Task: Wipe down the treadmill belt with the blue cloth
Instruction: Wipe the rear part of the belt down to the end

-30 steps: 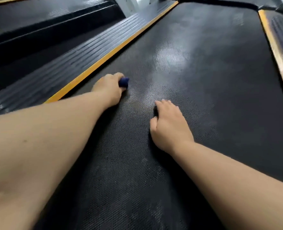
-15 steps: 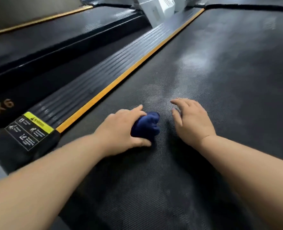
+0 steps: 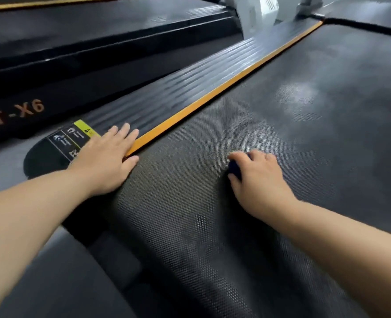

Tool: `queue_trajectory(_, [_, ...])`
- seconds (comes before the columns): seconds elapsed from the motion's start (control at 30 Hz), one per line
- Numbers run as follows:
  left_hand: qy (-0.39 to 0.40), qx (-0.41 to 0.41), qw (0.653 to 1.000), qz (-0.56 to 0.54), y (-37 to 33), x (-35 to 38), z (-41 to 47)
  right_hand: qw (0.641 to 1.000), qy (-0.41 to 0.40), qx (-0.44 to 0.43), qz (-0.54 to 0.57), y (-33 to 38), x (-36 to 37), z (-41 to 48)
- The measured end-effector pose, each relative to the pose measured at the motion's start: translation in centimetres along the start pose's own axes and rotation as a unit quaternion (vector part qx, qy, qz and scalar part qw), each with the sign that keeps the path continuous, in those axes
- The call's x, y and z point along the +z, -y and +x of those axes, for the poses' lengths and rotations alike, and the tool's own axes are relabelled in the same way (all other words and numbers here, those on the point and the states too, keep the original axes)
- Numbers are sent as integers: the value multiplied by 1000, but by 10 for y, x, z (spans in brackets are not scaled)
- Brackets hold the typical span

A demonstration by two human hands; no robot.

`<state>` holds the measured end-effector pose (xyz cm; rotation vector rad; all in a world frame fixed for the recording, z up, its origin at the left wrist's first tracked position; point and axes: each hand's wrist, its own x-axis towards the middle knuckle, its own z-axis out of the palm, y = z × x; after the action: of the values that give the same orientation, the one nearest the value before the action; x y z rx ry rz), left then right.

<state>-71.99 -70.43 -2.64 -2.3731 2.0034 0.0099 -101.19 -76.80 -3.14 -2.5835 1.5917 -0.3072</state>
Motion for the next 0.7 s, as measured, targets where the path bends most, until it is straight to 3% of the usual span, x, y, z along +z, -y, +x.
queue_trajectory(0.13, [-15, -14, 1000, 10, 0, 8, 1, 998, -20, 0, 63, 48, 18, 60])
queue_trajectory(0.23, [-22, -13, 1000, 12, 0, 8, 1, 979, -39, 96, 175, 84, 18, 91])
queue_trajectory(0.3, [-30, -17, 999, 4, -2, 8, 2, 971, -27, 33, 233, 103, 22, 89])
queue_trajectory(0.37, [-39, -22, 999, -11, -2, 7, 2, 977, 1, -101, 187, 106, 27, 81])
queue_trajectory(0.4, [-40, -23, 999, -21, 0, 7, 3, 979, -6, -125, 158, 97, 30, 88])
queue_trajectory(0.43, [-35, -22, 999, -27, 0, 6, 3, 986, -14, -96, 135, 83, 30, 100])
queue_trajectory(0.53, [-31, -25, 999, -34, -3, 6, 5, 993, -20, 96, 70, 45, 21, 133])
queue_trajectory(0.57, [-39, -28, 998, -43, -5, 4, 6, 992, -14, 118, 48, 43, 21, 136])
queue_trajectory(0.7, [-106, 0, 993, -43, -15, -7, 18, 997, -38, -41, 59, 72, 31, 109])
